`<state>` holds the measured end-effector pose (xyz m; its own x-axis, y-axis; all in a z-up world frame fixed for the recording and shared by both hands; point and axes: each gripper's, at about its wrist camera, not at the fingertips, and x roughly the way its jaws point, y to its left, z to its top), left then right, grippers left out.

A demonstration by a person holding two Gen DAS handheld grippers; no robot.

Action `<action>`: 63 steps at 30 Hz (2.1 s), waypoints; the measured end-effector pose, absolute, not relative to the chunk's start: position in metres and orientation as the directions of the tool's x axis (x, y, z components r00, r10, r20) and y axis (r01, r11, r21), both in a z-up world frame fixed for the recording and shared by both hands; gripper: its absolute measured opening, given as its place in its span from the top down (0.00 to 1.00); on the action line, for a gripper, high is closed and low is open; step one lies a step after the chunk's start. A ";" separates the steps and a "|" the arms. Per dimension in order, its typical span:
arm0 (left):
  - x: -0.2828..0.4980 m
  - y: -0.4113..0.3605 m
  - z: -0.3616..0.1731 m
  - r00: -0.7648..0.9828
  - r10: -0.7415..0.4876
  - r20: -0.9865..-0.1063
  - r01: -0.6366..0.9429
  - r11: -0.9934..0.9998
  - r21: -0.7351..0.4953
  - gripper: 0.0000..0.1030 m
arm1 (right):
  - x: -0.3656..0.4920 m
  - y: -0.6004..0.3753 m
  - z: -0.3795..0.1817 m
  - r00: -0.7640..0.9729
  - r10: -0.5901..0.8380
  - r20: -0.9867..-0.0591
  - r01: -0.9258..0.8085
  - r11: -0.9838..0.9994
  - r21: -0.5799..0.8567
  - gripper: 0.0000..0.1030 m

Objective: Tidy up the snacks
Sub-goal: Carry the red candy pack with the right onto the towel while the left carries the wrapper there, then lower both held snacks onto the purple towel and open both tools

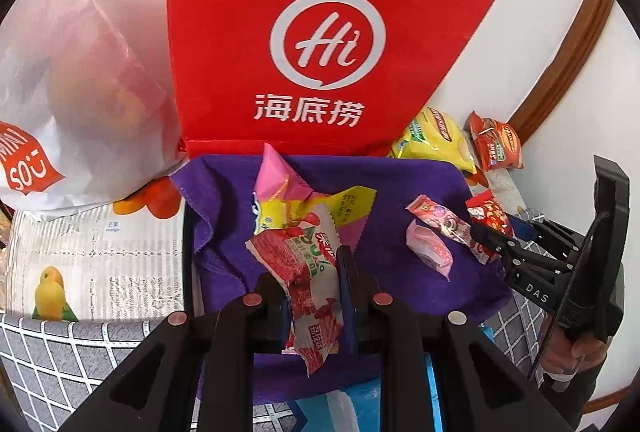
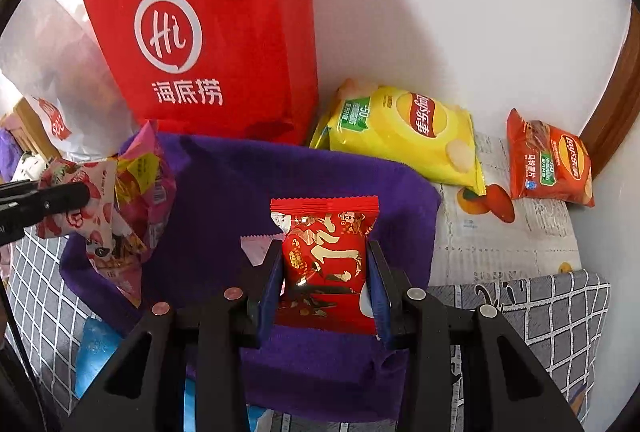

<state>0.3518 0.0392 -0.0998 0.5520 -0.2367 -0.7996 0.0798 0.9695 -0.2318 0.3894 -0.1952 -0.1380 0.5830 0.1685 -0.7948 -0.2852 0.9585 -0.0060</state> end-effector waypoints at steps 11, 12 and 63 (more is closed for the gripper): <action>0.354 0.033 -0.108 0.514 -0.284 -0.810 0.102 0.957 -0.271 0.82 | 0.391 -0.189 -0.148 0.536 0.190 -0.822 -0.320 0.947 0.010 0.61; 0.354 0.029 -0.110 0.505 -0.289 -0.813 0.113 0.956 -0.270 0.82 | 0.391 -0.188 -0.150 0.529 0.193 -0.827 -0.325 0.945 0.012 0.61; 0.343 0.009 -0.087 0.522 -0.301 -0.798 0.174 0.954 -0.245 0.31 | 0.367 -0.192 -0.102 0.605 0.210 -0.768 -0.219 0.971 0.094 0.28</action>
